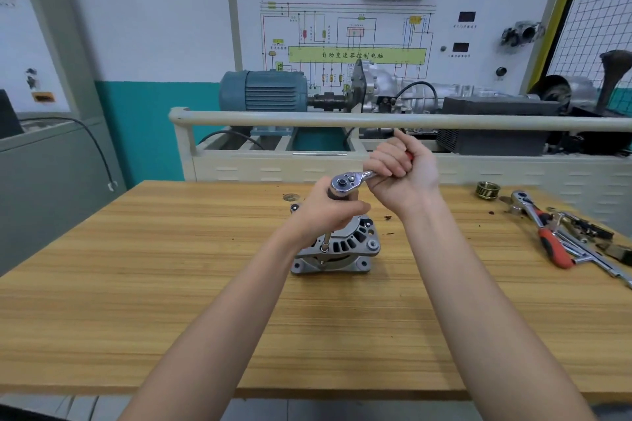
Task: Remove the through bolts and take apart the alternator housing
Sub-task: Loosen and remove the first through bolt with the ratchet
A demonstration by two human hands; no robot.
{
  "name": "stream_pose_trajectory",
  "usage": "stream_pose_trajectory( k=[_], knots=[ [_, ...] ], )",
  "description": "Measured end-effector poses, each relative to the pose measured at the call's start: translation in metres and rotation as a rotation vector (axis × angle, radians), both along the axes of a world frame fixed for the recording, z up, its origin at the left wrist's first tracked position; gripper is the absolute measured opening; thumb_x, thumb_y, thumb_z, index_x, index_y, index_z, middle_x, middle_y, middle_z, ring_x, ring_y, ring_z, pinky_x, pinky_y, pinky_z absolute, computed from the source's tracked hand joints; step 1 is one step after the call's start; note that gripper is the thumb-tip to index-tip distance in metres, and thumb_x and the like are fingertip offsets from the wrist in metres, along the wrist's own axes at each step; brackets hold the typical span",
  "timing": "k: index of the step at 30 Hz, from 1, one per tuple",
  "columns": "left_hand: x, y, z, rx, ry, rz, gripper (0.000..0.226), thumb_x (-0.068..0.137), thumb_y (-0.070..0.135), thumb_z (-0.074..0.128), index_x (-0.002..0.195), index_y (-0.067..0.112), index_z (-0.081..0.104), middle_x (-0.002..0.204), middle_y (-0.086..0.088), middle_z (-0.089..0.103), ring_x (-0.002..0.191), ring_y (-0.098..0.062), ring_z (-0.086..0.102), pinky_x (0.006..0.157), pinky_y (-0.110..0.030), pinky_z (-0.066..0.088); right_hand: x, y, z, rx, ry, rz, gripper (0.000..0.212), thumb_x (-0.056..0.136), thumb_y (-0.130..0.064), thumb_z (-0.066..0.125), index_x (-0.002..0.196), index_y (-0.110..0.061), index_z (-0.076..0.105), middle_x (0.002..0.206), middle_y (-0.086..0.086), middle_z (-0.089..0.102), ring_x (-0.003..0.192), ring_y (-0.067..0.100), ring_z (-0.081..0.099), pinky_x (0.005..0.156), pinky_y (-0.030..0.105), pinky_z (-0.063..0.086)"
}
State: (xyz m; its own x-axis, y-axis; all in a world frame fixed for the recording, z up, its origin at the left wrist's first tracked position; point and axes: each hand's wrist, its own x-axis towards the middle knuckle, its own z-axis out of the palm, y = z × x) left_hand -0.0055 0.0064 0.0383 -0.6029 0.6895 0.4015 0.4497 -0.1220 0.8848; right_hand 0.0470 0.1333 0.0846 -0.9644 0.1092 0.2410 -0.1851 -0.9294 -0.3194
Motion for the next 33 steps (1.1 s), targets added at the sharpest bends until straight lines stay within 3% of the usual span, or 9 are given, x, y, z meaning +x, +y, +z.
stream_pose_trajectory(
  k=[6, 9, 13, 15, 19, 26, 29, 33],
  knots=[
    [0.006, 0.014, -0.014, 0.374, -0.069, 0.296, 0.043, 0.081, -0.013, 0.055, 0.054, 0.016, 0.038, 0.044, 0.012, 0.036, 0.042, -0.006, 0.029, 0.042, -0.02, 0.025, 0.02, -0.03, -0.022, -0.091, 0.13, -0.337, 0.05, 0.096, -0.019, 0.035, 0.047, -0.016, 0.041, 0.037, -0.006, 0.025, 0.033, 0.009, 0.023, 0.037, 0.021, 0.028],
    [0.005, 0.007, -0.014, 0.233, 0.001, 0.206, 0.04, 0.08, -0.003, 0.062, 0.053, 0.019, 0.042, 0.045, 0.01, 0.039, 0.043, -0.007, 0.032, 0.043, -0.019, 0.029, 0.021, -0.022, -0.02, -0.057, 0.114, -0.284, 0.05, 0.096, -0.02, 0.035, 0.047, -0.016, 0.041, 0.036, -0.006, 0.024, 0.031, 0.009, 0.023, 0.036, 0.021, 0.027],
    [-0.004, -0.011, 0.004, -0.115, 0.111, -0.081, 0.031, 0.075, 0.024, 0.073, 0.056, 0.01, 0.053, 0.051, -0.009, 0.048, 0.048, -0.021, 0.044, 0.049, -0.027, 0.037, 0.008, -0.002, -0.002, 0.044, 0.018, -0.034, 0.042, 0.089, -0.017, 0.041, 0.047, -0.015, 0.039, 0.035, -0.007, 0.025, 0.03, 0.008, 0.024, 0.038, 0.02, 0.021],
    [-0.005, -0.01, 0.007, -0.104, 0.079, -0.13, 0.035, 0.075, 0.023, 0.073, 0.054, 0.007, 0.049, 0.049, -0.009, 0.045, 0.046, -0.021, 0.044, 0.048, -0.025, 0.037, 0.0, 0.001, 0.006, 0.077, -0.018, 0.046, 0.039, 0.087, -0.016, 0.042, 0.048, -0.014, 0.038, 0.035, -0.007, 0.025, 0.029, 0.008, 0.025, 0.038, 0.019, 0.02],
    [-0.003, -0.002, 0.002, 0.019, -0.055, -0.102, 0.043, 0.076, 0.01, 0.065, 0.044, 0.024, 0.041, 0.042, 0.006, 0.032, 0.038, -0.01, 0.026, 0.041, -0.021, 0.023, -0.006, -0.002, 0.007, 0.009, -0.03, 0.001, 0.047, 0.095, -0.018, 0.038, 0.048, -0.016, 0.036, 0.035, -0.007, 0.025, 0.028, 0.008, 0.023, 0.036, 0.018, 0.019],
    [0.007, 0.018, -0.01, 0.32, -0.076, 0.345, 0.041, 0.078, -0.01, 0.058, 0.055, 0.017, 0.04, 0.045, 0.012, 0.036, 0.043, -0.005, 0.029, 0.042, -0.02, 0.025, 0.021, -0.029, -0.023, -0.14, 0.125, -0.388, 0.052, 0.096, -0.019, 0.034, 0.045, -0.017, 0.042, 0.037, -0.006, 0.024, 0.032, 0.009, 0.022, 0.037, 0.02, 0.026],
    [0.006, 0.015, -0.011, 0.237, -0.036, 0.322, 0.037, 0.077, -0.005, 0.063, 0.054, 0.016, 0.042, 0.048, 0.008, 0.038, 0.045, -0.007, 0.031, 0.046, -0.022, 0.027, 0.017, -0.021, -0.019, -0.123, 0.097, -0.311, 0.053, 0.097, -0.02, 0.034, 0.044, -0.016, 0.041, 0.036, -0.007, 0.024, 0.031, 0.009, 0.022, 0.035, 0.02, 0.025],
    [-0.001, -0.008, 0.004, -0.06, 0.04, -0.033, 0.031, 0.075, 0.013, 0.069, 0.052, 0.017, 0.049, 0.048, -0.001, 0.044, 0.046, -0.016, 0.038, 0.048, -0.025, 0.034, 0.002, -0.003, -0.001, 0.003, 0.012, -0.021, 0.043, 0.09, -0.017, 0.04, 0.047, -0.015, 0.039, 0.035, -0.007, 0.025, 0.028, 0.008, 0.024, 0.036, 0.02, 0.022]
  ],
)
